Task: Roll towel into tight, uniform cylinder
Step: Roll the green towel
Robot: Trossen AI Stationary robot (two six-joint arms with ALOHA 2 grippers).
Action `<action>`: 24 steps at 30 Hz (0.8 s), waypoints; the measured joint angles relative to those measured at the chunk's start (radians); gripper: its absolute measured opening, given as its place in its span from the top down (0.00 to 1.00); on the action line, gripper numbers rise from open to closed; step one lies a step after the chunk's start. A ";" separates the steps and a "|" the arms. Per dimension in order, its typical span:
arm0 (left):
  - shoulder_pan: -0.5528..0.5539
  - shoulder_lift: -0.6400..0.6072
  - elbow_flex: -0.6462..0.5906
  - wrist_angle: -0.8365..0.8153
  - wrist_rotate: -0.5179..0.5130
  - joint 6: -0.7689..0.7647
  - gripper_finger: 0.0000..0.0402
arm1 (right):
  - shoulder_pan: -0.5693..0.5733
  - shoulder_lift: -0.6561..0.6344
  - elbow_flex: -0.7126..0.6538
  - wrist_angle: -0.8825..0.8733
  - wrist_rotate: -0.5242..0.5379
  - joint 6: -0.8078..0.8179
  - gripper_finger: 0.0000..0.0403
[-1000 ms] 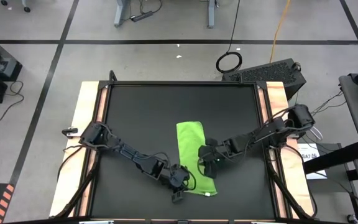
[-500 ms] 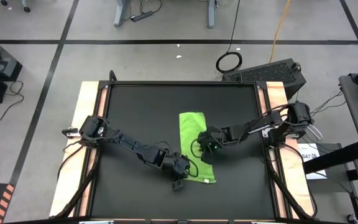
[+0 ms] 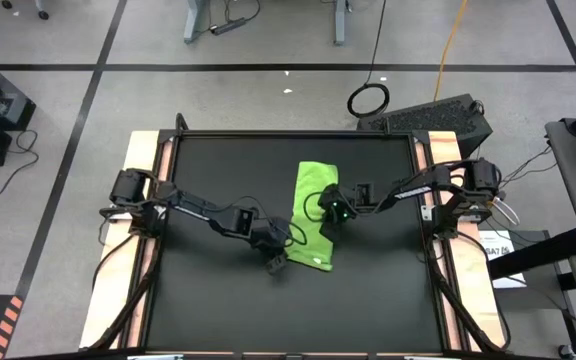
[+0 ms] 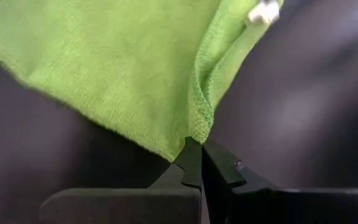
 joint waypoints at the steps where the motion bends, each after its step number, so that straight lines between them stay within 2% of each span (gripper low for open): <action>1: 0.004 0.002 -0.001 0.012 0.006 0.000 1.00 | -0.008 0.000 0.000 0.002 -0.008 0.000 0.80; 4: 0.006 0.002 -0.009 0.010 0.038 0.000 1.00 | -0.026 0.000 -0.001 0.002 -0.027 0.002 0.80; 17: 0.007 0.002 -0.012 -0.030 0.065 -0.004 1.00 | -0.069 0.001 -0.003 0.021 -0.079 -0.016 0.80; 21: 0.020 0.002 -0.043 -0.009 0.081 -0.045 1.00 | -0.056 -0.032 -0.006 0.018 -0.088 -0.041 0.80; 24: 0.034 0.002 -0.093 0.070 0.116 -0.097 1.00 | -0.034 -0.095 -0.006 0.019 -0.074 -0.070 0.75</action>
